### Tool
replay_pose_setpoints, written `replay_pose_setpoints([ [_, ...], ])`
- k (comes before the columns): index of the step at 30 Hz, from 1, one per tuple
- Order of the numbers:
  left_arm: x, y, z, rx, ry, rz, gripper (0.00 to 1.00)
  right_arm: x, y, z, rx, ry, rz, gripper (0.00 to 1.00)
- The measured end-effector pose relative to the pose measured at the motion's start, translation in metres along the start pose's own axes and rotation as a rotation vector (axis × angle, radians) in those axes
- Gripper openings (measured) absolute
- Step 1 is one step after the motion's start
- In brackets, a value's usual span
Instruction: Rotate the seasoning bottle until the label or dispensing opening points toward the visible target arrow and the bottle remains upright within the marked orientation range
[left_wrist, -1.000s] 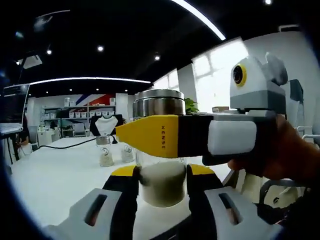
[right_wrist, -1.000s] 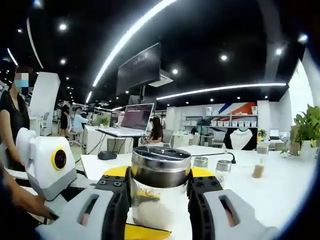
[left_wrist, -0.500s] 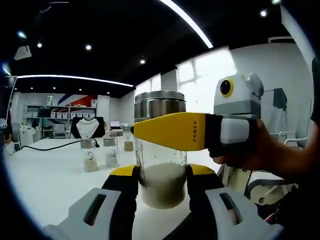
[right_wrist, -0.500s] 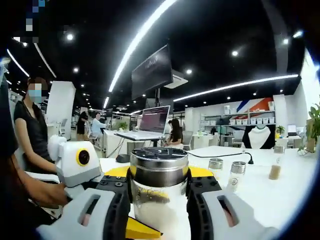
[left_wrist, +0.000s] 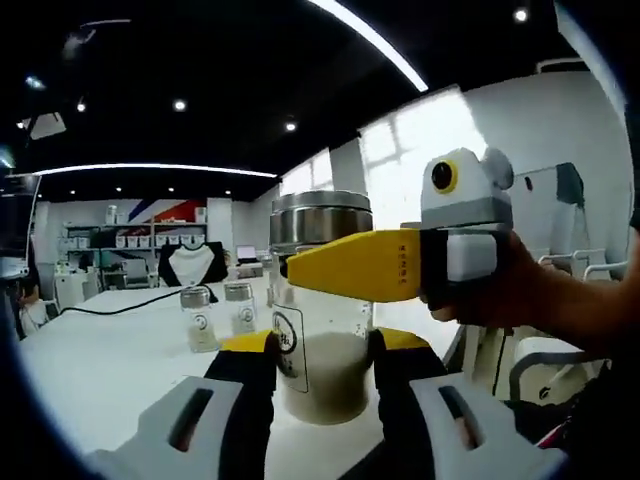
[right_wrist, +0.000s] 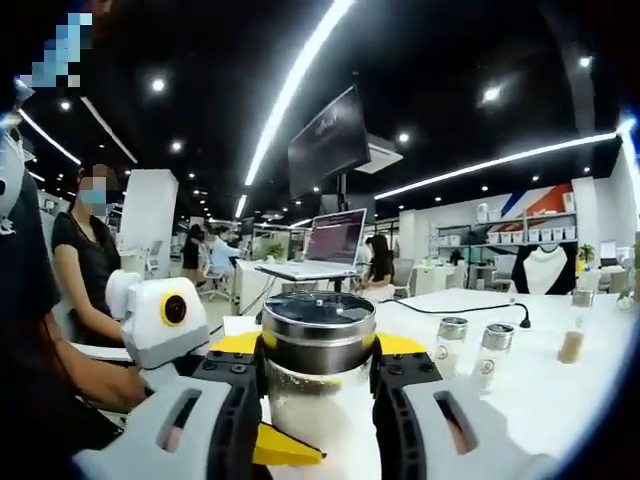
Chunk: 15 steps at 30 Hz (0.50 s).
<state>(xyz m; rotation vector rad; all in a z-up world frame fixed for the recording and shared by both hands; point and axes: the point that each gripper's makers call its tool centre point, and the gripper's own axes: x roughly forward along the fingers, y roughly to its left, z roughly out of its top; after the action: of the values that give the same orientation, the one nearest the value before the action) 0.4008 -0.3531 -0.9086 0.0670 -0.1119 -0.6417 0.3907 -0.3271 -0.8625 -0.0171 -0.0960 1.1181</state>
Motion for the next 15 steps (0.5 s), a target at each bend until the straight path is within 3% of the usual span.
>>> replay_pose_setpoints([
  [4, 0.001, 0.005, -0.005, -0.036, 0.003, 0.067, 0.4, 0.004, -0.004, -0.005, -0.031, -0.01, -0.144, 0.39],
  [8, 0.003, 0.006, -0.007, -0.026, 0.011, 0.134, 0.4, 0.004, -0.012, -0.01, 0.006, -0.017, -0.278, 0.39],
  [11, 0.004, 0.007, -0.011, -0.045, 0.011, 0.122, 0.41, 0.005, -0.011, -0.012, -0.074, 0.017, -0.253, 0.38],
  [12, 0.006, 0.006, -0.009, -0.049, -0.011, 0.09, 0.41, 0.004, -0.012, -0.01, -0.075, 0.012, -0.243, 0.38],
  [14, 0.004, 0.005, -0.004, -0.053, -0.032, 0.04, 0.41, 0.004, -0.007, -0.006, -0.054, 0.001, -0.152, 0.38],
  [15, 0.005, 0.001, -0.003, -0.043, -0.04, -0.016, 0.41, 0.002, -0.008, -0.006, -0.05, 0.004, -0.134, 0.38],
])
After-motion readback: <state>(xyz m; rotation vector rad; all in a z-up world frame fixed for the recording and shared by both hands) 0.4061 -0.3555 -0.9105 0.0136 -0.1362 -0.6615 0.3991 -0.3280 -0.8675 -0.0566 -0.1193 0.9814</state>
